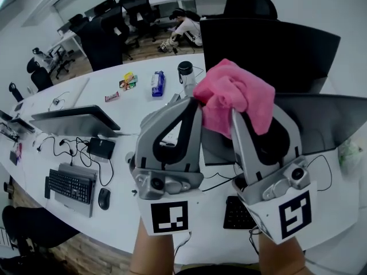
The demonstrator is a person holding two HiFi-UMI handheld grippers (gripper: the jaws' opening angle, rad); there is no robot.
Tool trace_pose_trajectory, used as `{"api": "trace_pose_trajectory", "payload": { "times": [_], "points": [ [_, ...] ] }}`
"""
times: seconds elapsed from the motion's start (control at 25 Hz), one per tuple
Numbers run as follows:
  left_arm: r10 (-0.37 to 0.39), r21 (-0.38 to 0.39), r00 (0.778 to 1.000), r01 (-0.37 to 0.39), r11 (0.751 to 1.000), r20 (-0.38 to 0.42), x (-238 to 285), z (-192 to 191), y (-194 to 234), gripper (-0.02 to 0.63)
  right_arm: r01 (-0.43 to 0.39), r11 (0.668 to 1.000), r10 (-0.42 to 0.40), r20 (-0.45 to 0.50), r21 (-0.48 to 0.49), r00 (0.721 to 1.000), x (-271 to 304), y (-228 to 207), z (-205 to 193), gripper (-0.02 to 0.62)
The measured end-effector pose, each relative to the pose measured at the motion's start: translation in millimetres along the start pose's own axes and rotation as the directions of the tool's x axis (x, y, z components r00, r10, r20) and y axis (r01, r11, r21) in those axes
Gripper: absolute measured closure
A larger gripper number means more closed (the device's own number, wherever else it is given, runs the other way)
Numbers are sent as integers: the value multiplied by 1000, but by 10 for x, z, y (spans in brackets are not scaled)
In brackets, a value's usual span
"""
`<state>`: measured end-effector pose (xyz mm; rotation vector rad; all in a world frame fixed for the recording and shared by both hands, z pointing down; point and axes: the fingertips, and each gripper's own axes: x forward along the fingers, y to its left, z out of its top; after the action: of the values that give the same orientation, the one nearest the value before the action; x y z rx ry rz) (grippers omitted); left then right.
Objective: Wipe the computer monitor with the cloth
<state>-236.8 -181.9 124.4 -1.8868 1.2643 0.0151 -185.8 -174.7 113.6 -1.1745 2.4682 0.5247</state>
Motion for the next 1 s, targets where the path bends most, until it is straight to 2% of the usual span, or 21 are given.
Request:
{"api": "trace_pose_trajectory", "payload": {
  "times": [0.16, 0.52, 0.8, 1.0],
  "points": [
    [10, 11, 1000, -10, 1000, -14, 15, -44, 5, 601, 1, 999, 0, -37, 35, 999, 57, -16, -128, 531],
    [22, 36, 1000, -21, 999, -20, 65, -50, -28, 600, -28, 999, 29, -34, 27, 999, 26, -55, -156, 531],
    [16, 56, 1000, -14, 998, -26, 176, 25, -181, 600, -11, 999, 13, -44, 36, 999, -93, -259, -159, 531],
    [13, 59, 1000, -12, 998, -25, 286, 147, -330, 600, -34, 999, 35, -52, 12, 998, -234, -433, -143, 531]
  ]
}}
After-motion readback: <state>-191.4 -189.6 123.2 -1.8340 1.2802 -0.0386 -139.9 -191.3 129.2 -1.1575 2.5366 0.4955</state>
